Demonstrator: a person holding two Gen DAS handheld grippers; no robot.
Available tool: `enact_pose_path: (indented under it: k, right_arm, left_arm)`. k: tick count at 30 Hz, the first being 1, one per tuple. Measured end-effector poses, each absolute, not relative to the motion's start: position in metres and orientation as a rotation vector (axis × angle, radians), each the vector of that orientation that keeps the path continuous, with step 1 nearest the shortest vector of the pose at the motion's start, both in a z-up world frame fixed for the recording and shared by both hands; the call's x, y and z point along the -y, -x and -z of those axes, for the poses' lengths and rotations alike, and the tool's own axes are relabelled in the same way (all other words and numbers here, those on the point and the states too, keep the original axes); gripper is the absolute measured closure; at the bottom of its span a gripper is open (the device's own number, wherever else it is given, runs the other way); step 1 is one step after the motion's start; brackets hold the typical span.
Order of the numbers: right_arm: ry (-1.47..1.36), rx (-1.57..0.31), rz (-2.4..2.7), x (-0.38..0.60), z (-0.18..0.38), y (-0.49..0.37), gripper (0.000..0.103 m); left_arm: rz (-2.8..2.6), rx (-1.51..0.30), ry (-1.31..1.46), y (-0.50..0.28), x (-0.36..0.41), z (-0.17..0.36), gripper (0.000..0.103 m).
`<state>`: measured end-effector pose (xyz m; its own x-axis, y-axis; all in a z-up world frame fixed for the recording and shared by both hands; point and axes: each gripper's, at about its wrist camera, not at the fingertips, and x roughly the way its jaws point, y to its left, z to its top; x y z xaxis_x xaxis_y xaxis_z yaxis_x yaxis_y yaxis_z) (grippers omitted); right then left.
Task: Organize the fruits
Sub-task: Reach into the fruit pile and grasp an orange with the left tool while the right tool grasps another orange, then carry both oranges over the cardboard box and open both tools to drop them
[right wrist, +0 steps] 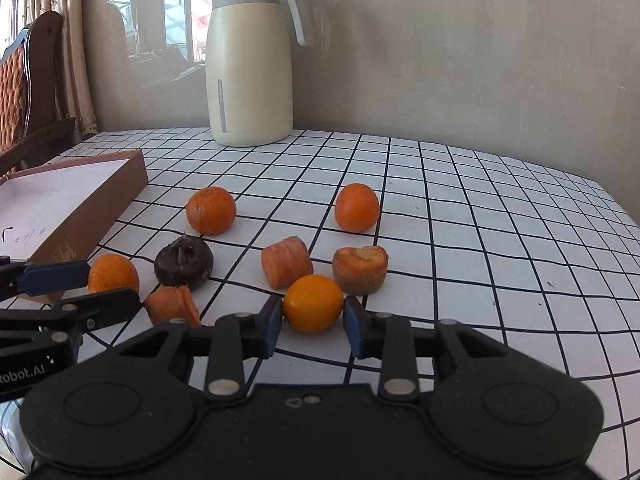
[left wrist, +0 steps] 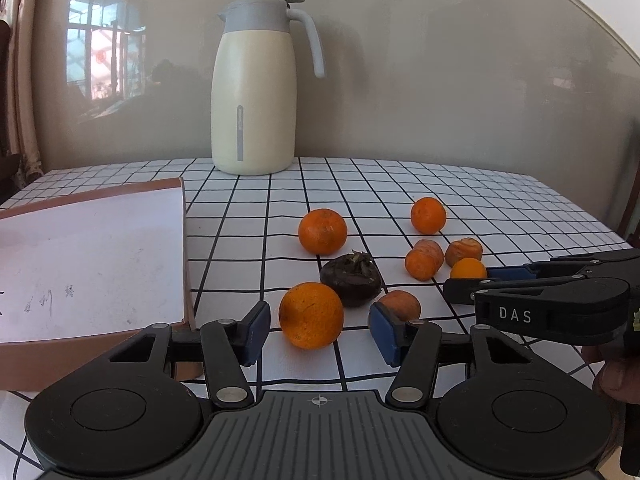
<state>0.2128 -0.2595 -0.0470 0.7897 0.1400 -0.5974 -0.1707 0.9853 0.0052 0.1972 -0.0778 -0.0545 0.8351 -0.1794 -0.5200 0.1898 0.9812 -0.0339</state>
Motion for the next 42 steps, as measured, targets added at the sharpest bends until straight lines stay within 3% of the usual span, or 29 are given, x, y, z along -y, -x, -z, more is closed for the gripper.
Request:
enact_pose_path:
  k: [4, 9, 26, 42]
  right_arm:
    - [0.054, -0.644, -0.165, 0.259, 0.048, -0.214, 0.078]
    - [0.063, -0.647, -0.165, 0.257, 0.047, -0.216, 0.079]
    - [0.029, -0.55, -0.14, 0.259, 0.022, -0.187, 0.079]
    - [0.051, -0.434, -0.291, 0.195, -0.013, -0.162, 0.079]
  left_arm:
    - [0.189, -0.549, -0.025, -0.203, 0.082, 0.057, 0.047]
    - [0.186, -0.581, -0.032, -0.209, 0.084, 0.064, 0.066]
    - [0.168, -0.458, 0.002, -0.17, 0.051, 0.028, 0.067]
    - [0.032, -0.388, 0.005, -0.133, -0.019, -0.004, 0.067]
